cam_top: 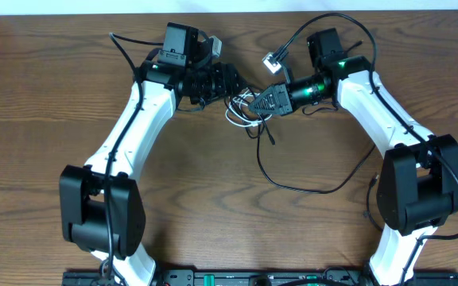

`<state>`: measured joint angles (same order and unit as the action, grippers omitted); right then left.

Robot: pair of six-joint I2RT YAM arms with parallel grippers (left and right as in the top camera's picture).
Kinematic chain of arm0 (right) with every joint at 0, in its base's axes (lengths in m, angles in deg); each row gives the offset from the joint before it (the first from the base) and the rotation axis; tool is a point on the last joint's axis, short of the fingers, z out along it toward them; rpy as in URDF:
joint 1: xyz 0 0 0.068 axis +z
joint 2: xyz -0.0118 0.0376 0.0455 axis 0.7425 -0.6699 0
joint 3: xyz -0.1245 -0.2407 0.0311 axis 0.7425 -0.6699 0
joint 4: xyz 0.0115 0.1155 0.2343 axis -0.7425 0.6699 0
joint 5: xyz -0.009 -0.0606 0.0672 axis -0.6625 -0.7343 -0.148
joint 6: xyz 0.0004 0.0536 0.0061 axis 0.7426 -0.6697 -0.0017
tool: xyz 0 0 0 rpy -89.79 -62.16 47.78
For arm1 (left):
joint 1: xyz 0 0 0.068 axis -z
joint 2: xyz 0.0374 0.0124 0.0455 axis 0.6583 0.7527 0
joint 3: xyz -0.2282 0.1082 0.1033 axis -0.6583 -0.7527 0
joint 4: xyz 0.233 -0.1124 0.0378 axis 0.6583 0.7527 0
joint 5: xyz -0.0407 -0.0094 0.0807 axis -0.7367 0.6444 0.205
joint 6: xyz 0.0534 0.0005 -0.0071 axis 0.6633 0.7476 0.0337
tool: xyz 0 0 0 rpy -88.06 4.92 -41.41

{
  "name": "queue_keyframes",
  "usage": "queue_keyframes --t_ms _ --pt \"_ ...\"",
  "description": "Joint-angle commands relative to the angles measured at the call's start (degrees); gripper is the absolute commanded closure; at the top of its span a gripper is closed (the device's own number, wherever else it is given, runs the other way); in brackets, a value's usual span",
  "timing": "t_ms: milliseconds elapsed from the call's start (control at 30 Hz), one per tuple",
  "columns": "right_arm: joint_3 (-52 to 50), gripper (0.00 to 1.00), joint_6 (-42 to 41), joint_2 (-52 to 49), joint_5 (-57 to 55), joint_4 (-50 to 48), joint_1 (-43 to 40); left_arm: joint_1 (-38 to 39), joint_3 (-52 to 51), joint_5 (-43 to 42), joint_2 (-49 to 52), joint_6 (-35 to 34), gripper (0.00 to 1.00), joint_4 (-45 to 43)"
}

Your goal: Untangle cables

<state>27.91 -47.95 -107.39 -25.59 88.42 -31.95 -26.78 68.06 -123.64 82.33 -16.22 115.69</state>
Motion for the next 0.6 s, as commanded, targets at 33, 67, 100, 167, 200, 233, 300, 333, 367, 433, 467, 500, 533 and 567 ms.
queue_keyframes --t_ms 33,67,100,167,200,233,300,333,367,433,467,500,533,567 --pt "0.1 0.99 3.7 1.4 -0.3 2.7 1.3 -0.2 0.5 0.7 1.5 -1.0 0.37 -2.5" --pt "0.1 0.99 3.6 1.4 -1.1 3.1 1.5 -0.2 0.5 0.7 1.5 -1.5 0.36 -3.0" --pt "0.1 0.99 3.7 1.4 -1.5 3.2 1.8 -0.2 0.5 0.7 1.6 -2.1 0.36 -3.5" --pt "0.1 0.99 3.7 1.4 -1.6 3.2 2.2 -0.2 0.5 0.7 1.6 -3.0 0.34 -4.4" --pt "0.1 0.99 3.7 1.4 -1.7 3.1 2.4 -0.2 0.5 0.7 1.6 -3.5 0.34 -4.6" --pt "0.1 0.99 3.6 1.4 -1.9 2.9 2.5 -0.2 0.5 0.3 1.6 -4.0 0.34 -4.7" --pt "0.1 0.99 3.6 1.4 -1.9 2.1 2.5 -0.2 0.5 -1.7 1.6 -4.0 0.33 -4.6" --pt "0.1 0.99 3.6 1.4 -1.9 1.6 2.5 -0.2 0.5 -3.3 1.6 -3.9 0.34 -4.4" --pt "0.1 0.99 3.6 1.4 -1.9 1.2 2.5 -0.2 0.5 -4.4 1.6 -3.7 0.33 -4.2" --pt "0.1 0.99 3.5 1.4 -1.9 0.2 2.5 -0.2 0.5 -6.6 1.6 -3.0 0.34 -3.8" --pt "0.1 0.99 2.9 1.4 -2.6 -0.1 2.4 -0.2 0.5 -7.6 1.6 -2.4 0.34 -3.6" --pt "0.1 0.99 2.4 1.4 -3.5 -0.2 2.4 -0.2 0.5 -8.1 1.6 -2.2 0.34 -3.2" --pt "0.1 0.99 2.2 1.4 -4.0 -0.1 2.4 -0.2 0.5 -8.2 1.6 -2.2 0.33 -2.8" --pt "0.1 0.99 2.2 1.4 -4.3 0.0 2.4 -0.2 0.5 -8.2 1.6 -2.2 0.34 -2.4"
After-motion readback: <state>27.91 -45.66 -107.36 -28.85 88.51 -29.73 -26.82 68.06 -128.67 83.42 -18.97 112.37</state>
